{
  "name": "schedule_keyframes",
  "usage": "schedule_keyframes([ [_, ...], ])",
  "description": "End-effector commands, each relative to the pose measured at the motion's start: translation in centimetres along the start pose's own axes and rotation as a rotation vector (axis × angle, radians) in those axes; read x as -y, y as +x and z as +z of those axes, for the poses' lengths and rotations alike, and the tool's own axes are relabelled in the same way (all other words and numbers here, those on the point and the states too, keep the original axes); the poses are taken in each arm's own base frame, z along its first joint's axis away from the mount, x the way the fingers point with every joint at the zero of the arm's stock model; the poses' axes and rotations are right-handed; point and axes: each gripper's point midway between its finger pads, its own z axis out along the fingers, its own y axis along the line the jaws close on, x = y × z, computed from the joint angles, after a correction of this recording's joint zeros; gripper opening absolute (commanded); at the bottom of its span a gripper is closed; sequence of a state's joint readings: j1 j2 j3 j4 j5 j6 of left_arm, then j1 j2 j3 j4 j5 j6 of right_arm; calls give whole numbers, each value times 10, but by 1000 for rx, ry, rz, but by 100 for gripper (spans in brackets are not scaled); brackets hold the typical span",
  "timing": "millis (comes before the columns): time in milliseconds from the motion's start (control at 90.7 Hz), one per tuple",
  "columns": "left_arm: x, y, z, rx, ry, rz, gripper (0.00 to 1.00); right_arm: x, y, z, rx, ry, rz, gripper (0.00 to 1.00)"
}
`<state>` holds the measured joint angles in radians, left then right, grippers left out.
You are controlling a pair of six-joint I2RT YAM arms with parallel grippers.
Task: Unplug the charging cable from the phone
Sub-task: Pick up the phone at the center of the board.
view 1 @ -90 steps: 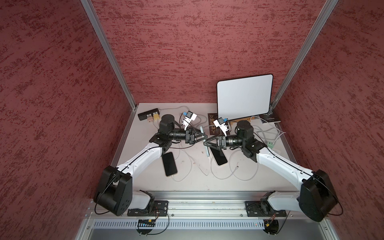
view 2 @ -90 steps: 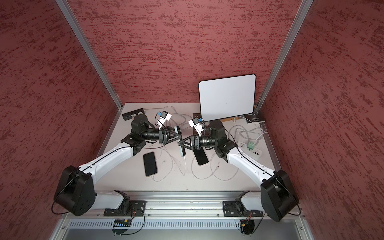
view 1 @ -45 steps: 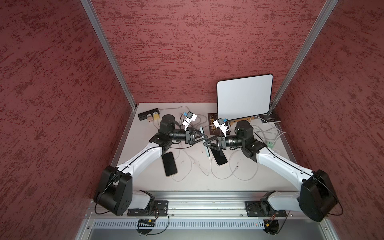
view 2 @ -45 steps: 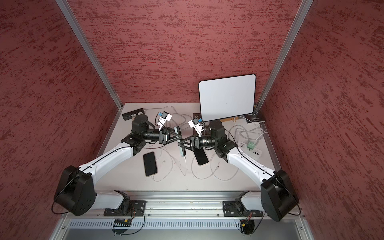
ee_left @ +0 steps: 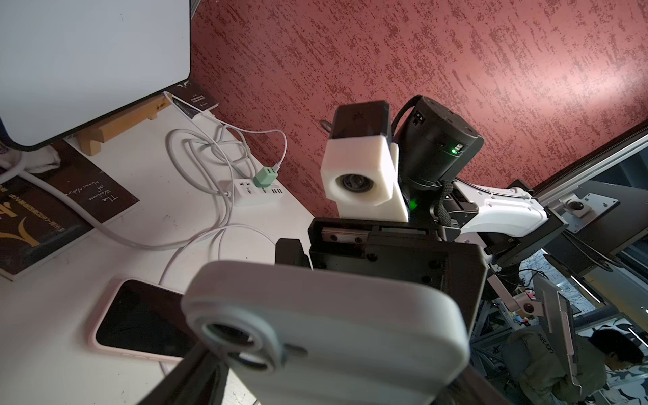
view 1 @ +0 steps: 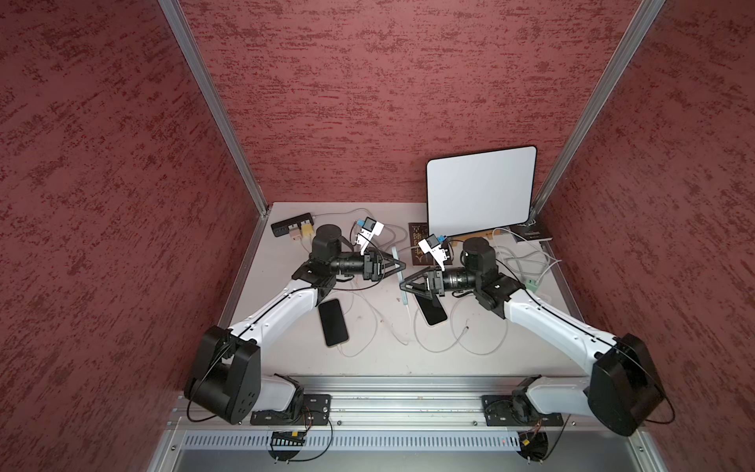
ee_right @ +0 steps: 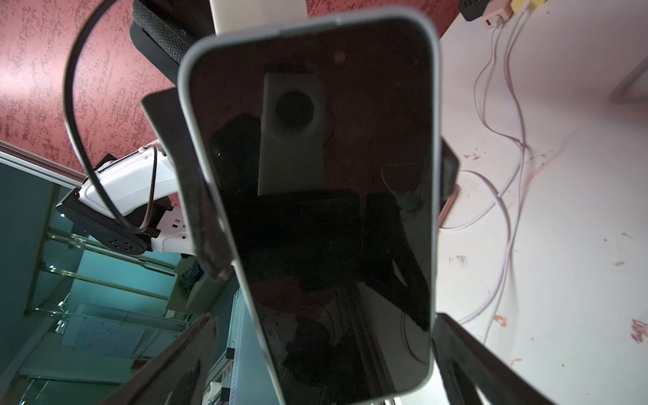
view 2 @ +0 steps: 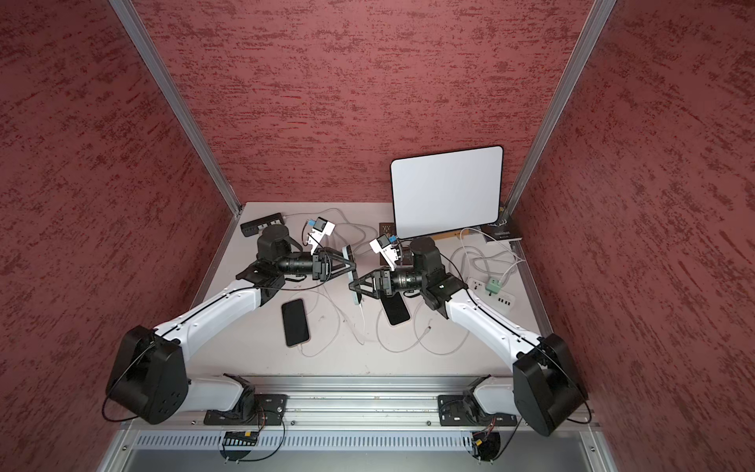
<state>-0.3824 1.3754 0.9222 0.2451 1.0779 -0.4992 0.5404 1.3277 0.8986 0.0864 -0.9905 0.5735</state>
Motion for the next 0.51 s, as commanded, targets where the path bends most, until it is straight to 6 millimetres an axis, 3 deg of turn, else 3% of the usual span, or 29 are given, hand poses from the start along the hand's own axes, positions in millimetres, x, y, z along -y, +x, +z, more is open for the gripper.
schedule_keyframes([
  [0,6,-16,-5,41,-15,56,12,-11,-5,-2,-3,13,-52,99],
  [242,-3,-24,-13,82,-65,48,8,-1,6,-5,-37,79,-60,98],
  [496,-8,-30,-18,109,-86,34,7,10,22,-1,-82,122,-73,90],
])
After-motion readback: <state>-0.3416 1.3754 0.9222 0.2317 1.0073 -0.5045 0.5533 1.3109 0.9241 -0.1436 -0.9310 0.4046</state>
